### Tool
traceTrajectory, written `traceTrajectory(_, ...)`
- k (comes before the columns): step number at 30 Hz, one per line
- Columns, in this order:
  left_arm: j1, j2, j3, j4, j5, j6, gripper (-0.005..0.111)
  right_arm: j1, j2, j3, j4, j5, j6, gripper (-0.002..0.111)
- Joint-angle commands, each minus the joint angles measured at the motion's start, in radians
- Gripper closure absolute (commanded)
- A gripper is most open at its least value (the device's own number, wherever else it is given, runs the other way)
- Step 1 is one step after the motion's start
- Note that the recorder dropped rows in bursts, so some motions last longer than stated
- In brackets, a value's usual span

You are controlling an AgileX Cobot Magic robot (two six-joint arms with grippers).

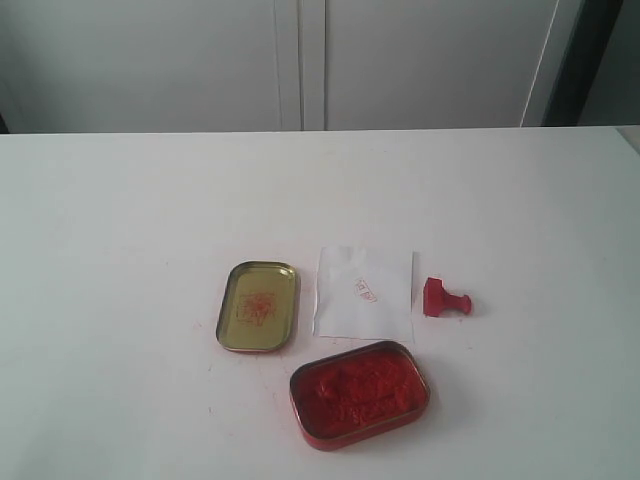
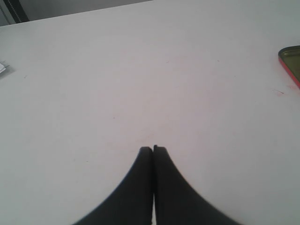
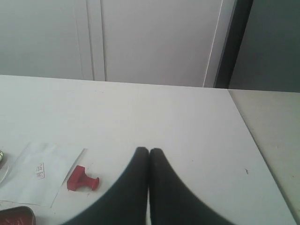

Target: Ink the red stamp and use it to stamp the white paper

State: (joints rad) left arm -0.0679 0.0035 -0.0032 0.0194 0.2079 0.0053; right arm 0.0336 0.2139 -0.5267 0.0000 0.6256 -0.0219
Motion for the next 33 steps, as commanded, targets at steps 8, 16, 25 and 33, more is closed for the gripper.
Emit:
traceTrajectory(8, 0.001, -0.003, 0.003, -0.003, 0.002, 0.003, 0.107, 0.005, -0.025, 0.015, 0.000, -0.001, -0.009, 0.108)
traceTrajectory(16, 0.001, -0.003, 0.003, -0.003, 0.002, 0.003, 0.107, 0.005, -0.175, 0.090, 0.000, -0.001, -0.009, 0.108)
traceTrajectory(25, 0.001, -0.003, 0.003, -0.003, 0.002, 0.003, 0.107, 0.005, -0.214, 0.129, 0.000, -0.002, -0.009, 0.108)
traceTrajectory(33, 0.001, -0.003, 0.003, -0.003, 0.002, 0.003, 0.107, 0.005, -0.214, 0.135, 0.000, 0.002, -0.009, 0.108)
